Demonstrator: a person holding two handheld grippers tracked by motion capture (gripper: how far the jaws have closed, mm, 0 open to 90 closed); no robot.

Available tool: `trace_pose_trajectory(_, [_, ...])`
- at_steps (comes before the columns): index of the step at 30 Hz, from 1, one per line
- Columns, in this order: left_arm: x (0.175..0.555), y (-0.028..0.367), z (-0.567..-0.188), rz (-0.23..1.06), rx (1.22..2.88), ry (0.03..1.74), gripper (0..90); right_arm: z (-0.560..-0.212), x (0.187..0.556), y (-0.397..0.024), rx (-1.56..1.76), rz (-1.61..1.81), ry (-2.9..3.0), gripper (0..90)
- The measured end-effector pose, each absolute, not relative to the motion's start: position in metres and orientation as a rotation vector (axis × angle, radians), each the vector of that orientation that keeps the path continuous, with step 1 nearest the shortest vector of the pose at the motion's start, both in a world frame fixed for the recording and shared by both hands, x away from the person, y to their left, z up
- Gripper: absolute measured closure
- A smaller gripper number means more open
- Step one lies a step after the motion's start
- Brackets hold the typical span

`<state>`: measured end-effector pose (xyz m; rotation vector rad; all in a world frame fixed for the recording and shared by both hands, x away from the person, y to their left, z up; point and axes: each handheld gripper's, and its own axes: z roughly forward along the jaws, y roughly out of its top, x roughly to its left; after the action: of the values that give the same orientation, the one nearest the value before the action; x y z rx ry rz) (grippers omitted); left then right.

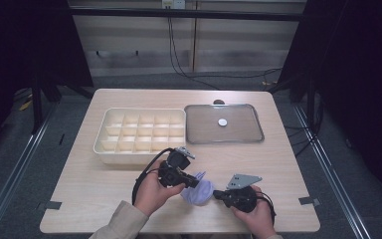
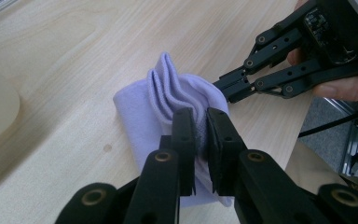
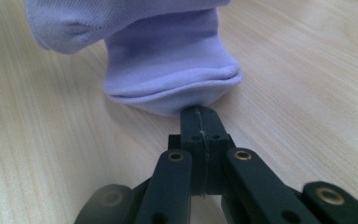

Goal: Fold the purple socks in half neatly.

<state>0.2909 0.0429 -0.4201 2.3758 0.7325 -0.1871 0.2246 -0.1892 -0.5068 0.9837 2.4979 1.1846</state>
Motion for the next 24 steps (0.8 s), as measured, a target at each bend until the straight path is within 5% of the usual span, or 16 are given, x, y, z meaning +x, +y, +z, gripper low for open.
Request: trace_pose_trajectory(24, [0.291, 0.027, -0.435, -0.198, 2.419, 0.716, 82.3, -0.507, 0.225, -0.188, 0.968, 1.188, 2.502, 90.0])
